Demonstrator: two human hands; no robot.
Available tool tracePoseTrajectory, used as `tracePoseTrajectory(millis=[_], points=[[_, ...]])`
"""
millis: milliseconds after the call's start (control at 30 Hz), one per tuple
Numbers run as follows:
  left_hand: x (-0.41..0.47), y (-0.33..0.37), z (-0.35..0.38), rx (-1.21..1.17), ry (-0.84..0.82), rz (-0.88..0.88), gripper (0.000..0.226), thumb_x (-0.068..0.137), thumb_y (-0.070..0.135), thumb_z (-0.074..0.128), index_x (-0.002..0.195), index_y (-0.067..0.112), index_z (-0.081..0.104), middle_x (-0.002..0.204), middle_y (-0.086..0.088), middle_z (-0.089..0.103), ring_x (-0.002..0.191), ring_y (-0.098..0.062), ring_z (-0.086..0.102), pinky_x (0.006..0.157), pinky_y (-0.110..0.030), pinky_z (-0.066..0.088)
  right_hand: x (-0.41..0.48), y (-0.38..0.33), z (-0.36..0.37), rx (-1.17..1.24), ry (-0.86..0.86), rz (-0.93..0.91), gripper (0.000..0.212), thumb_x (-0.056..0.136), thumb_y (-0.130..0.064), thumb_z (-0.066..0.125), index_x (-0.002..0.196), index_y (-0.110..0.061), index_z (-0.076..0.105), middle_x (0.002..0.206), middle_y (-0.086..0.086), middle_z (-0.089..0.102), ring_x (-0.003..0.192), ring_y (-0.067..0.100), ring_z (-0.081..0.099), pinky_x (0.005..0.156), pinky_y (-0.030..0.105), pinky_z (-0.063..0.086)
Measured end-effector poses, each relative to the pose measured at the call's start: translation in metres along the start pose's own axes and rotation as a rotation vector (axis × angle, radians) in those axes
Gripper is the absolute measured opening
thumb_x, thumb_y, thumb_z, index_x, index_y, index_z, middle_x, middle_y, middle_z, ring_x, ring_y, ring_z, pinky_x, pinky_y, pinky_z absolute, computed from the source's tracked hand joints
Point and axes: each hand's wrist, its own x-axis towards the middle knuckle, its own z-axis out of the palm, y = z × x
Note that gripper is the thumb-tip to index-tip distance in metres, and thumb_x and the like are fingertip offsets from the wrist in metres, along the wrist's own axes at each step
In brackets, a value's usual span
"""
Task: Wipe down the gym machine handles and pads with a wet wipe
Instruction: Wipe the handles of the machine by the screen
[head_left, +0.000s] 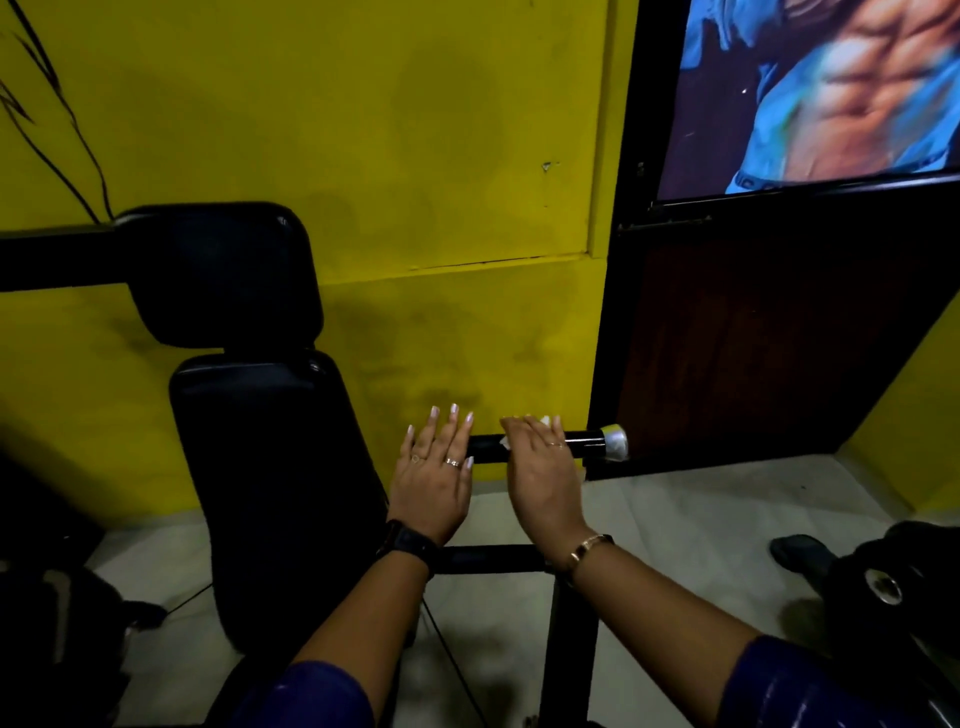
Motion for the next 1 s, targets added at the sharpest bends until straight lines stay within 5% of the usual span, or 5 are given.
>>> tracePoseTrajectory(millis=[133, 267, 500, 633, 1000], points=[[-0.004, -0.009, 0.002, 0.004, 0.002, 0.049, 0.051, 0.1, 0.031, 0.028, 0.146, 0.012, 0.039, 0.149, -0.008, 0.045, 0.14, -0.025, 0.033, 0.113, -0.041, 0.019, -0.011, -0.016, 0.018, 0.094, -0.056, -0.168, 0.037, 0.091, -0.009, 0.042, 0.122, -0.001, 0.061, 0.124, 0.015, 0.063, 0.121, 0.027, 0.056, 0.115, 0.04, 0.026], [-0.005, -0.02, -0.002, 0.012, -0.017, 0.125, 0.054, 0.104, 0.036, 0.009, 0.148, 0.012, 0.03, 0.15, -0.01, 0.043, 0.141, -0.023, 0.027, 0.113, -0.04, 0.019, -0.023, 0.029, 0.005, -0.044, -0.101, -0.468, 0.054, 0.089, 0.004, 0.043, 0.142, -0.006, 0.041, 0.148, 0.011, 0.043, 0.14, 0.023, 0.036, 0.116, 0.042, 0.026], [-0.012, -0.022, 0.005, -0.069, 0.113, 0.05, 0.055, 0.105, 0.035, 0.012, 0.156, 0.016, 0.004, 0.155, -0.011, 0.024, 0.143, -0.03, 0.022, 0.117, -0.04, 0.009, -0.009, 0.034, -0.005, -0.123, -0.005, -0.075, 0.044, 0.093, -0.018, 0.041, 0.13, 0.0, 0.055, 0.129, 0.02, 0.059, 0.126, 0.037, 0.051, 0.114, 0.048, 0.028], [-0.023, -0.035, 0.007, -0.092, 0.107, -0.07, 0.056, 0.103, 0.033, 0.02, 0.153, 0.007, 0.015, 0.156, -0.014, 0.021, 0.144, -0.029, 0.018, 0.116, -0.039, 0.012, 0.003, 0.007, 0.002, -0.08, -0.064, -0.035, 0.038, 0.09, -0.022, 0.038, 0.109, -0.004, 0.065, 0.106, 0.013, 0.069, 0.107, 0.028, 0.063, 0.114, 0.045, 0.025], [-0.037, -0.044, 0.018, -0.106, 0.126, -0.125, 0.072, 0.094, 0.026, 0.033, 0.156, 0.022, -0.002, 0.156, -0.008, 0.023, 0.144, -0.025, 0.02, 0.117, -0.038, 0.01, -0.005, -0.023, 0.031, -0.179, -0.141, -0.603, 0.046, 0.094, -0.005, 0.035, 0.137, 0.0, 0.049, 0.14, 0.019, 0.05, 0.132, 0.029, 0.047, 0.113, 0.042, 0.031]])
